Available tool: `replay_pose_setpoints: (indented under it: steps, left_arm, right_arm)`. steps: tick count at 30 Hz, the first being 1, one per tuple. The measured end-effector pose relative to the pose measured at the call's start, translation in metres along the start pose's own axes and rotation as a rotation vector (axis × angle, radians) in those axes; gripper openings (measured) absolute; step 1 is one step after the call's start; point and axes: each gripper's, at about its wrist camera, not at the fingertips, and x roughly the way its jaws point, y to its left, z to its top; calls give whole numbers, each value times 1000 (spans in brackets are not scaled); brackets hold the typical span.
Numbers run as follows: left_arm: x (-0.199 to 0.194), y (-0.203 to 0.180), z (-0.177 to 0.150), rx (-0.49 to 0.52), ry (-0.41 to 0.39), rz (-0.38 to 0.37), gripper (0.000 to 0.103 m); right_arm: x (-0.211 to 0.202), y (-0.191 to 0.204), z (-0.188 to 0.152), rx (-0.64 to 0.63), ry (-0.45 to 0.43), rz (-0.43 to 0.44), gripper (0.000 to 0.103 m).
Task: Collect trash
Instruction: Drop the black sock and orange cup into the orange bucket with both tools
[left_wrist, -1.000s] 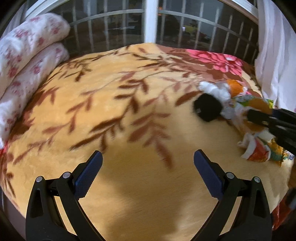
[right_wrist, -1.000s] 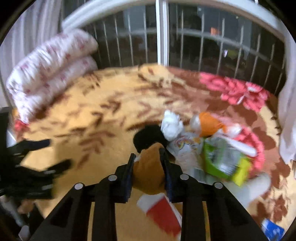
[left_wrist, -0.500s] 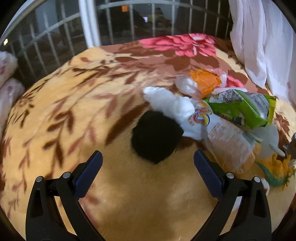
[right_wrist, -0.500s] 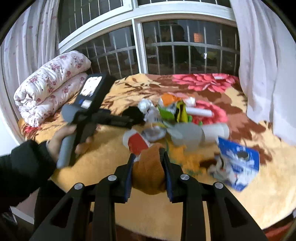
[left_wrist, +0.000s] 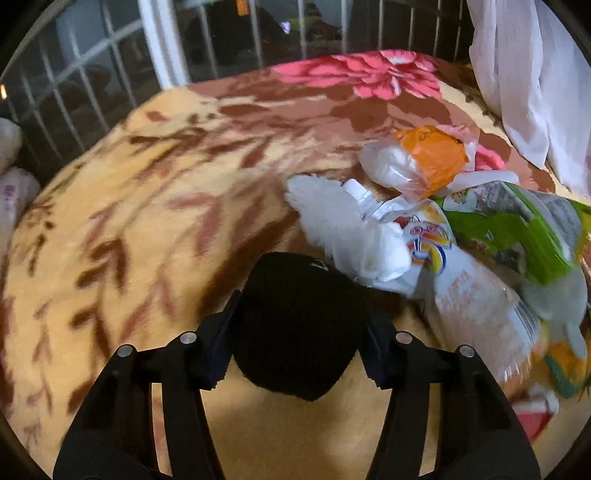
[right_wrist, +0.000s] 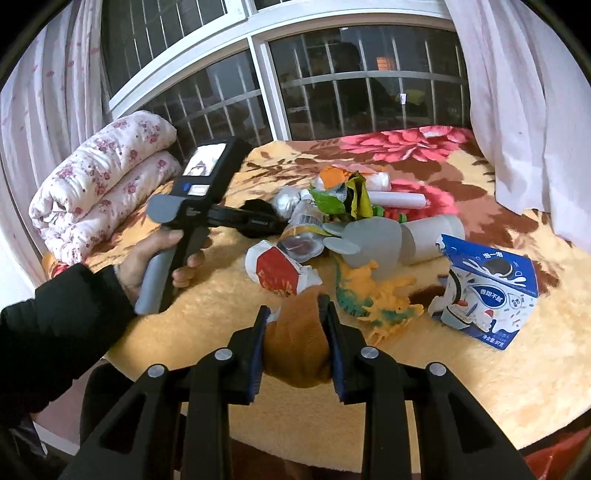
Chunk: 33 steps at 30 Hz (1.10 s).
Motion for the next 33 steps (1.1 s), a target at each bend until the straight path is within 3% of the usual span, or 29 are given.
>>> replay_pose_setpoints:
  steps: [7, 15, 24, 33]
  left_arm:
    - [-84, 22, -52, -53, -61, 28, 55]
    - [-175, -7, -143, -38, -121, -40, 55]
    - [-179, -45, -245, 24, -34, -60, 55]
    - [-120, -68, -318, 67, 203, -126, 55]
  right_arm:
    - [-19, 25, -2, -43, -19, 26, 29]
    - [-41, 64, -44, -88, 53, 70, 29]
    - [-48, 65, -128, -51, 202, 63, 30]
    - [-10, 64, -183, -13, 366, 96, 30]
